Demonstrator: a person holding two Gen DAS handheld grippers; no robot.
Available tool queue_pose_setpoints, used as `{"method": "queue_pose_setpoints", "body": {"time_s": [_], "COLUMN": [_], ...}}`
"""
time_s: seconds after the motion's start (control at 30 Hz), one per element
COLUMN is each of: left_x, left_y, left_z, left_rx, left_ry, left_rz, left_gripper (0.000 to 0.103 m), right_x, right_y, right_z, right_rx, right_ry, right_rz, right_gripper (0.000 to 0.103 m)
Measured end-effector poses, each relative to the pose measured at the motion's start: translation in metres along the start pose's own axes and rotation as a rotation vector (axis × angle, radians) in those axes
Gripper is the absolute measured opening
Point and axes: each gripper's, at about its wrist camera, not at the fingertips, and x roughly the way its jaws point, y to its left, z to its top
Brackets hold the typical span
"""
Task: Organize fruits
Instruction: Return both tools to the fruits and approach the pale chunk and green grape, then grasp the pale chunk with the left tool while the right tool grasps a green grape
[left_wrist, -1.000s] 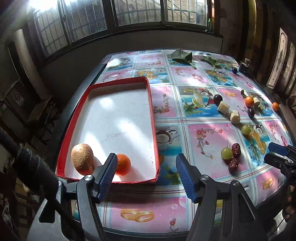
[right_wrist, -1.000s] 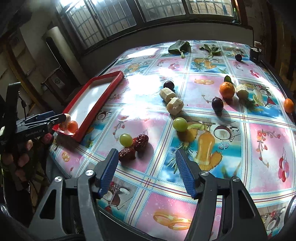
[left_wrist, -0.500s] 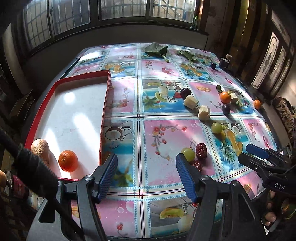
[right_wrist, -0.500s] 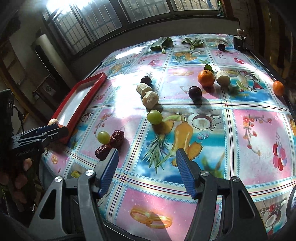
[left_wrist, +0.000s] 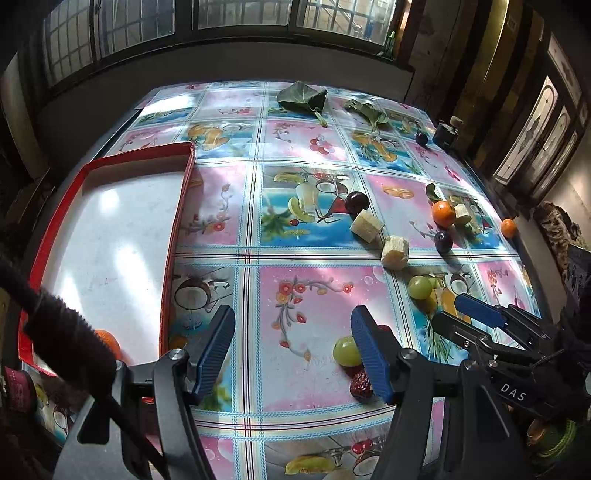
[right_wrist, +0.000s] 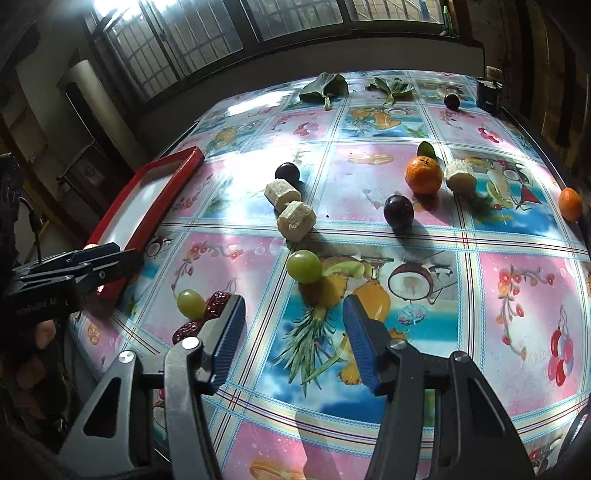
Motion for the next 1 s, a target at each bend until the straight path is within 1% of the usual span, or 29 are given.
{"method": "queue_pose_setpoints", "body": {"time_s": [0.1, 0.23, 0.4, 0.47, 0.53, 0.6, 0.67, 0.73, 0.8, 0.83, 0.87, 0.9, 1.0], "left_x": [0.010, 0.031, 0.062, 0.073, 0.082, 0.090, 0.098, 0.106, 0.113, 0.115, 0.114, 0.113, 0.111], "left_y": [-0.006, -0.022, -0.041, -0.045, -0.049, -0.052, -0.056, -0.059, -0.060, -0.059, -0.059, -0.058, -0.052], "left_z": [0.011, 0.029, 0.051, 0.058, 0.066, 0.071, 0.074, 0.075, 0.073, 0.072, 0.072, 0.072, 0.070], "left_rx": [-0.003, 0.001, 0.001, -0.011, -0.026, -0.035, -0.039, -0.036, -0.036, -0.040, -0.035, -0.035, -0.040], "left_ry": [0.007, 0.026, 0.067, 0.087, 0.101, 0.110, 0.124, 0.142, 0.155, 0.151, 0.140, 0.139, 0.134], "left_rz": [-0.020, -0.042, -0.062, -0.081, -0.100, -0.108, -0.107, -0.099, -0.103, -0.108, -0.095, -0.102, -0.100], "left_gripper": [0.065, 0.066, 0.066, 0.066, 0.066, 0.066, 0.065, 0.063, 0.050, 0.048, 0.040, 0.038, 0.037], "right_x": [0.013, 0.029, 0.039, 0.040, 0.041, 0.042, 0.041, 0.041, 0.040, 0.039, 0.038, 0.037, 0.035], "right_y": [0.000, -0.006, -0.011, -0.010, -0.010, -0.011, -0.012, -0.012, -0.012, -0.012, -0.012, -0.012, -0.012], "right_z": [0.008, 0.015, 0.022, 0.023, 0.023, 0.022, 0.021, 0.020, 0.019, 0.019, 0.018, 0.017, 0.015], "right_rx": [-0.012, -0.015, -0.010, -0.013, -0.018, -0.016, -0.011, -0.008, -0.001, 0.003, 0.006, 0.009, 0.016], "right_ry": [0.019, 0.041, 0.054, 0.057, 0.060, 0.059, 0.054, 0.050, 0.050, 0.051, 0.051, 0.051, 0.051], "right_rz": [-0.001, -0.019, -0.003, 0.007, 0.020, 0.027, 0.037, 0.044, 0.053, 0.057, 0.060, 0.062, 0.060], "right_gripper": [0.049, 0.046, 0.042, 0.039, 0.031, 0.027, 0.027, 0.027, 0.027, 0.027, 0.027, 0.027, 0.027]}}
